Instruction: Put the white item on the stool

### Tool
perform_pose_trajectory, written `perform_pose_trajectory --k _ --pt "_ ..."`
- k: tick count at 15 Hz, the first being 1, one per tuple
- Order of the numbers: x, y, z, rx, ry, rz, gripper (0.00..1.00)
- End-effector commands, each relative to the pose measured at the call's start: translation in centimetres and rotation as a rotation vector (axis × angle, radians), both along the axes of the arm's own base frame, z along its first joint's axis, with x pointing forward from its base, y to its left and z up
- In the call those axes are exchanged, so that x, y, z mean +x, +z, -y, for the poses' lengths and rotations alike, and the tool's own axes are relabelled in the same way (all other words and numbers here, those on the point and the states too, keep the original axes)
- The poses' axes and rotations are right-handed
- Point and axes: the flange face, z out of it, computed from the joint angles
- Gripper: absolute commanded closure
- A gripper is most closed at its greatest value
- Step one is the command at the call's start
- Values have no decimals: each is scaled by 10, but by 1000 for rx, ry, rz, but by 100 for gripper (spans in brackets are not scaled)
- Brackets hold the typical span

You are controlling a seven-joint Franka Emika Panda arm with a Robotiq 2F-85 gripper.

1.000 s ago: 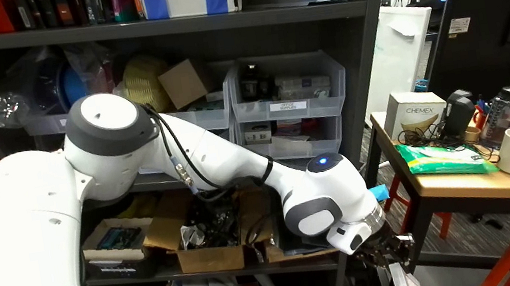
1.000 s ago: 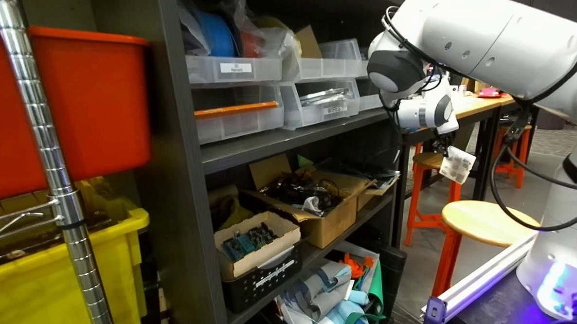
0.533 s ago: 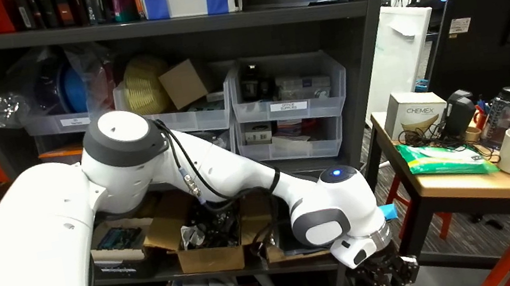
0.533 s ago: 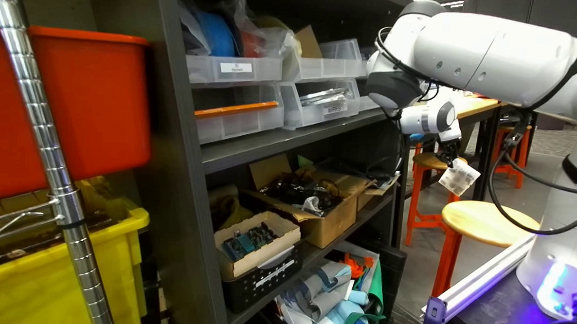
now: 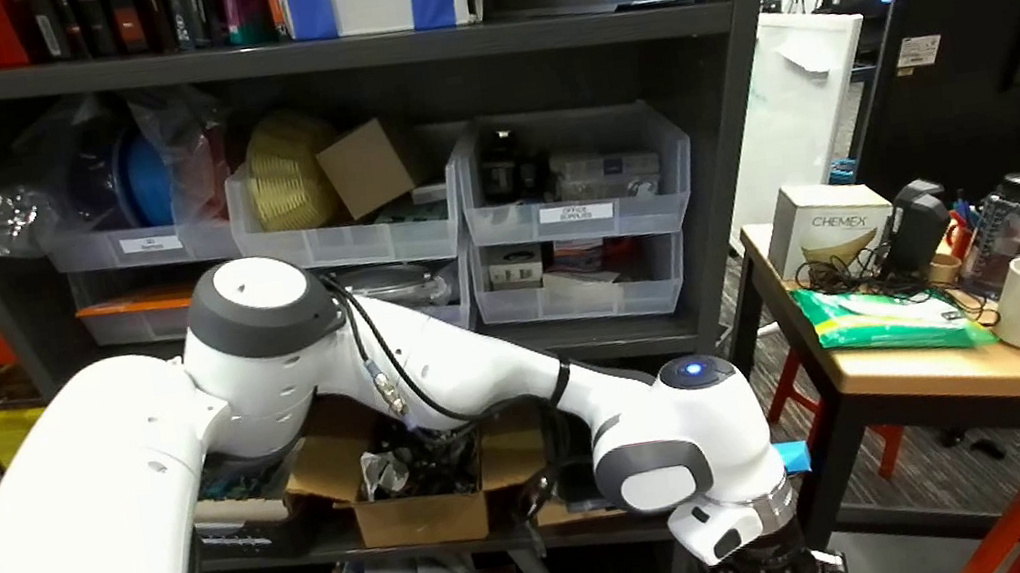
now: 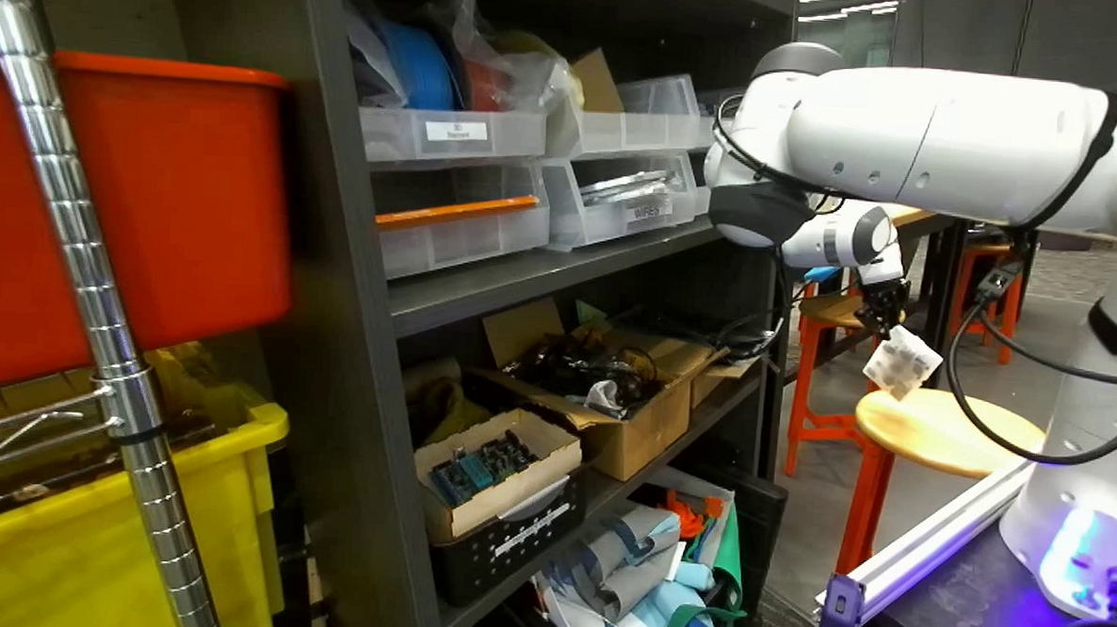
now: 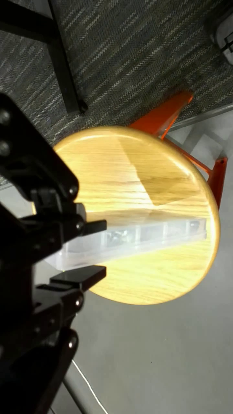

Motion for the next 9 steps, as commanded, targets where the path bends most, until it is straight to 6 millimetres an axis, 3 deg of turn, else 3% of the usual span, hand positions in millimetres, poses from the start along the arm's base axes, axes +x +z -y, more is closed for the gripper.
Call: perform_pose_trajectory --k 1,9 --pt "1 5 11 6 -34 19 93" --pt "-22 -6 15 67 -128 22 93"
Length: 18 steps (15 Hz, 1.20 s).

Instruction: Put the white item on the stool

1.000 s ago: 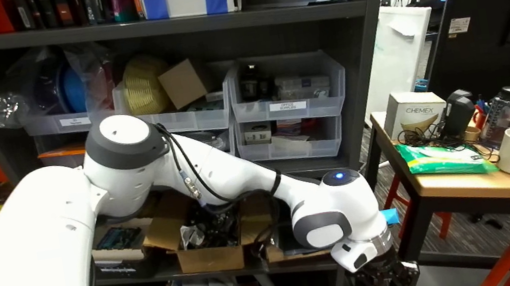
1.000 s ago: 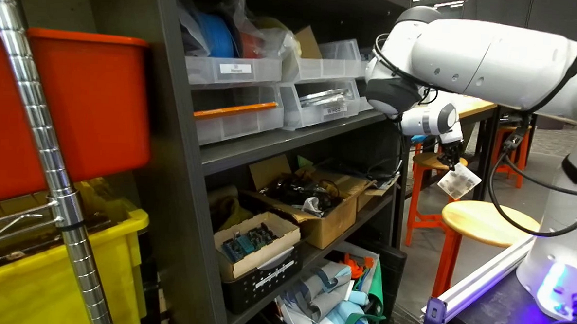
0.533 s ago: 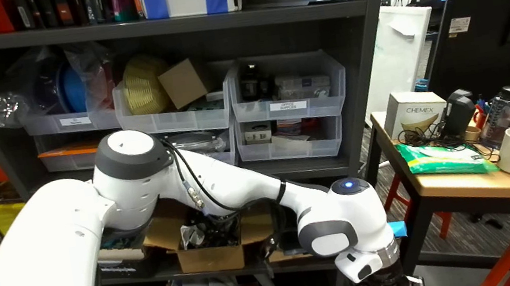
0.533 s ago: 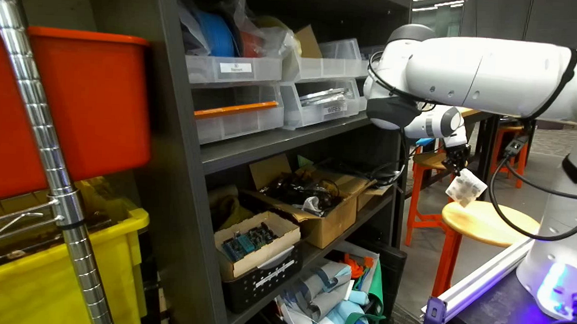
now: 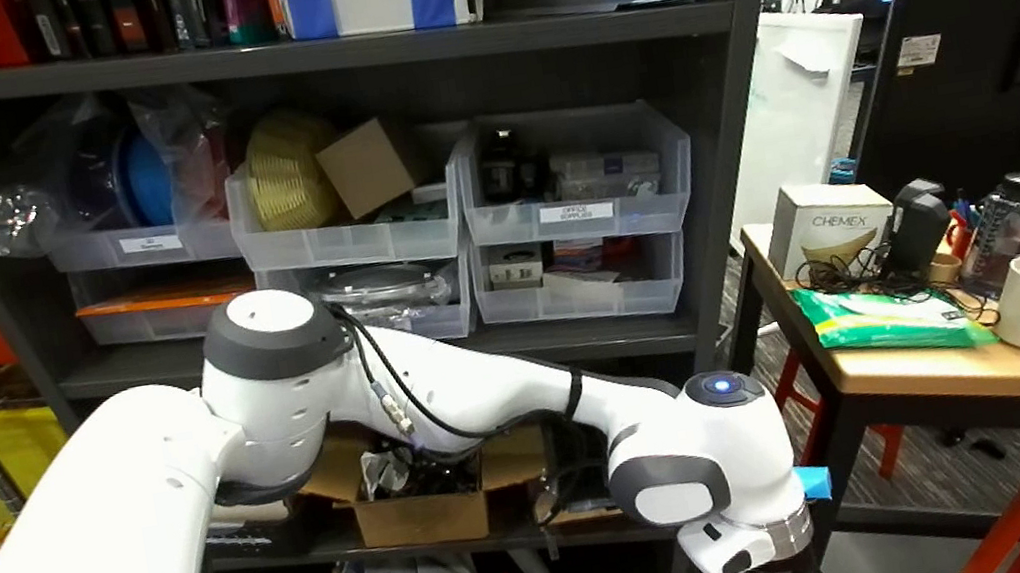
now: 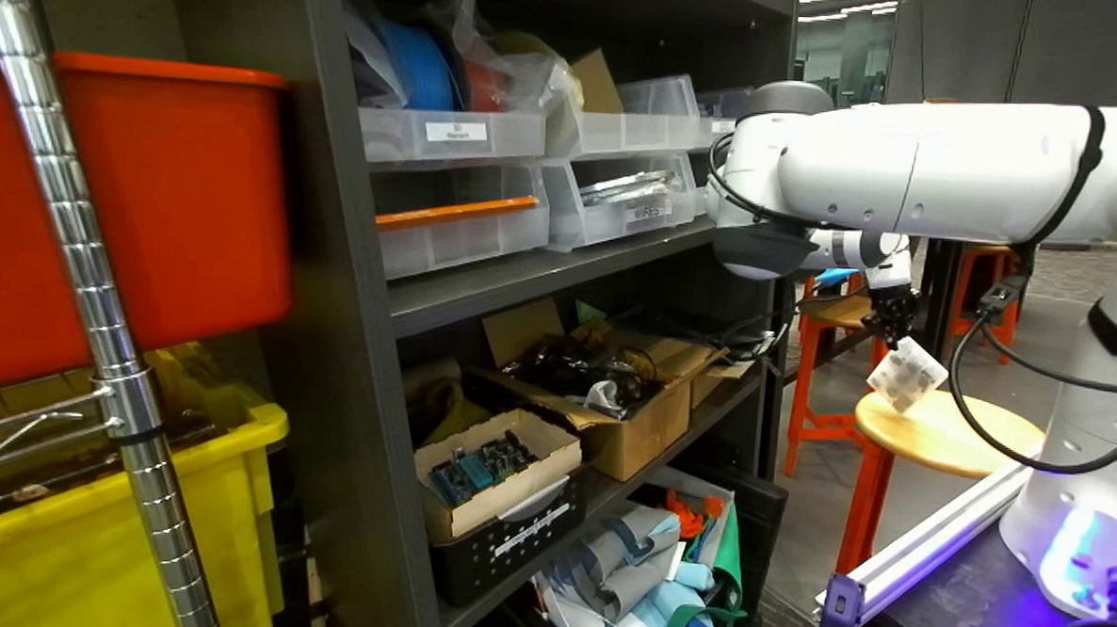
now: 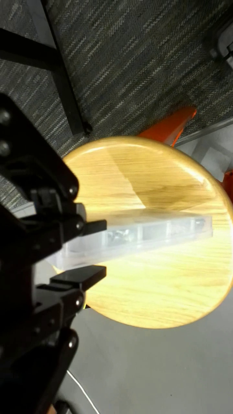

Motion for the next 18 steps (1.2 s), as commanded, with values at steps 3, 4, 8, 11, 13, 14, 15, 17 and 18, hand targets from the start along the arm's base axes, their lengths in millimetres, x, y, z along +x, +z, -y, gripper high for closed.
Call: perform_pose_trajectory --k 3,4,8,11,13,14,15,17,18 --pt "-11 7 3 13 -79 15 93" --pt "-12 6 3 16 -88 16 93" --pt "-11 4 1 31 -104 21 93" --pt "-9 2 0 41 -100 17 93" --pt "-8 2 -1 46 -97 19 45" --pt "-7 3 -1 46 -96 20 41" --pt "-7 4 -1 45 -95 21 34" --pt "-5 6 -1 43 -92 24 23" --pt "-5 7 -1 41 -90 26 15"
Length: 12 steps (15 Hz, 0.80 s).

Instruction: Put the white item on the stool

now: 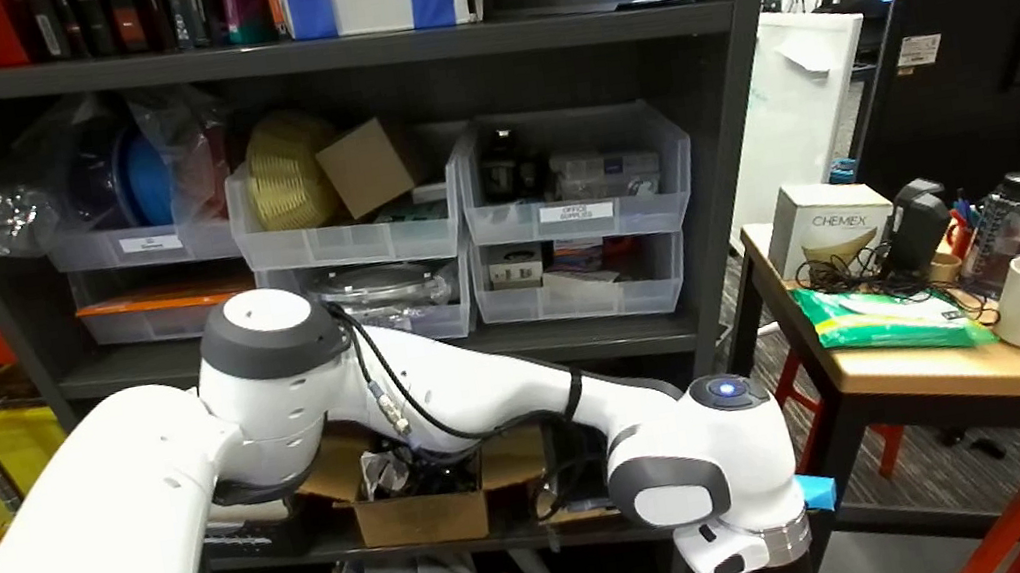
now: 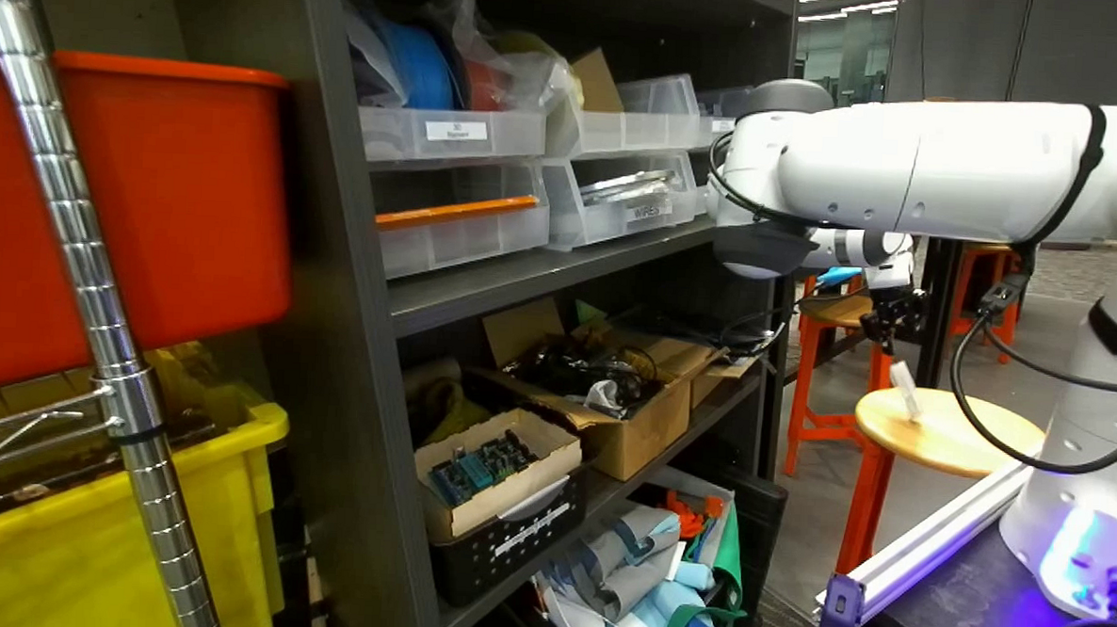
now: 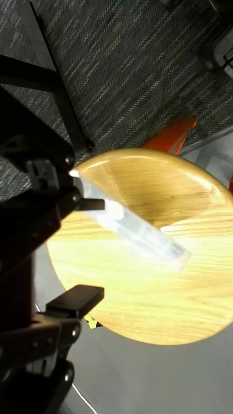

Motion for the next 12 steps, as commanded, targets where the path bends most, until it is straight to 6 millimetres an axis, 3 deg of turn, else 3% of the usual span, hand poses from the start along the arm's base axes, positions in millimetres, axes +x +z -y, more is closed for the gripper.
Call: perform_pose_trajectory --k 1,2,8,10,12 --pt "2 12 3 4 -13 16 8" --pt "3 14 3 1 -12 18 2" --pt "9 36 11 -49 13 46 0" --pt "11 60 13 -112 65 86 0" --pt "6 97 3 -195 148 131 0"
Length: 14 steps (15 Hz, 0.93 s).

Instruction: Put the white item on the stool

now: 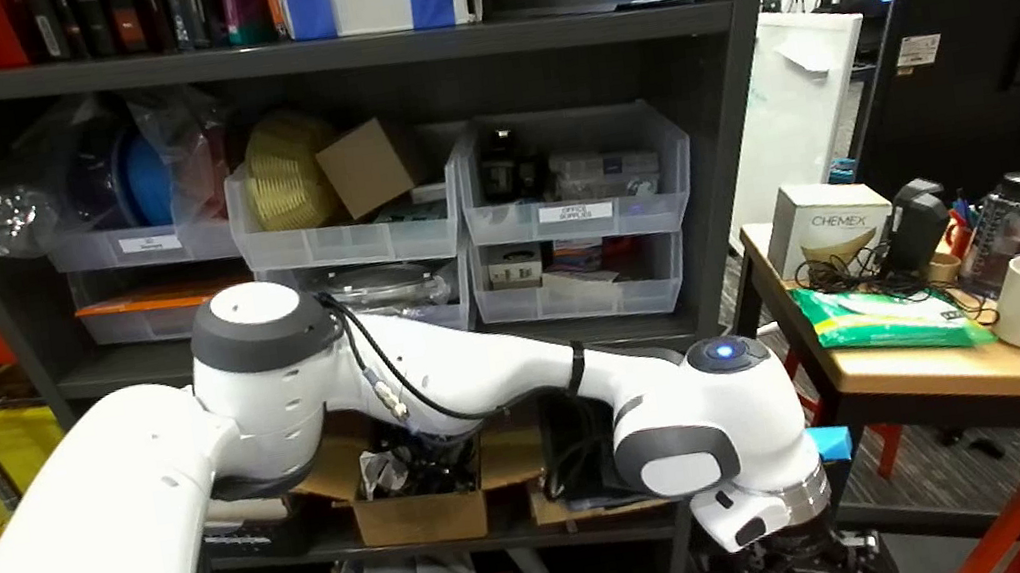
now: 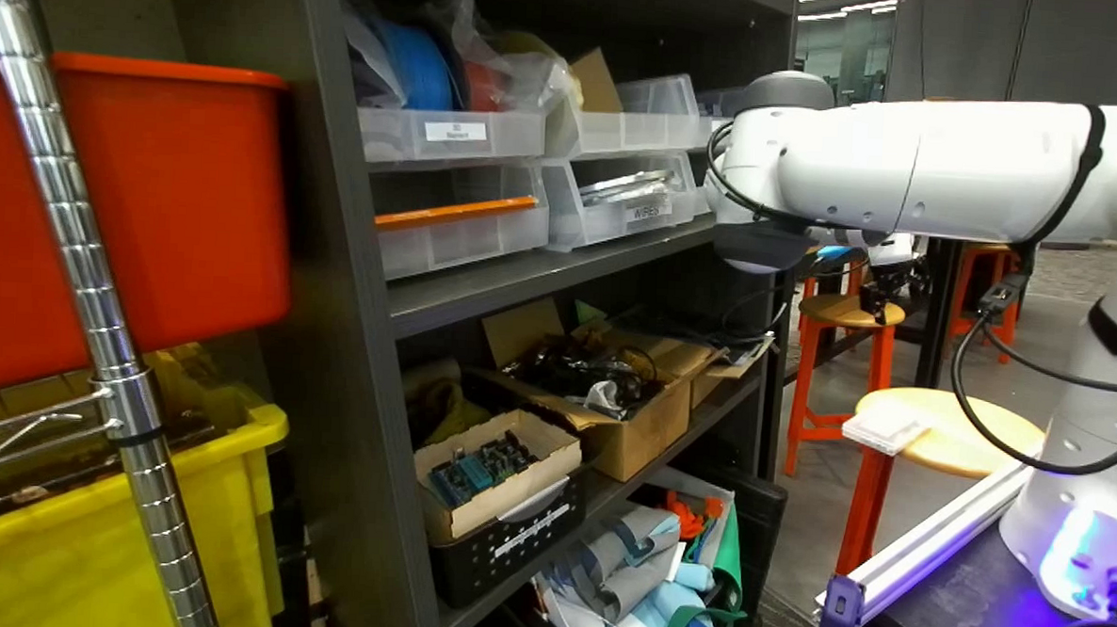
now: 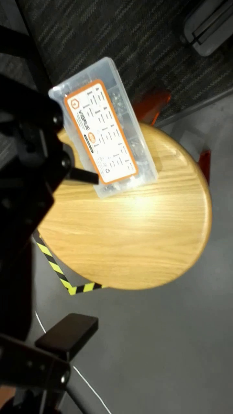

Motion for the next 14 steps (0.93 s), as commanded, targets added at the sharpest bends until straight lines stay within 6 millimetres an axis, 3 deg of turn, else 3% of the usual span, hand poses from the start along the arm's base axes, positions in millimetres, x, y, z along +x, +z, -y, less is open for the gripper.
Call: perform_pose_trajectory --k 1,3,6,14 --pt "-15 68 -12 -120 121 91 0" --pt "-30 104 -27 -197 203 122 0" --pt "-49 140 -57 -285 343 185 0" --pt "-104 213 -134 -524 708 341 0"
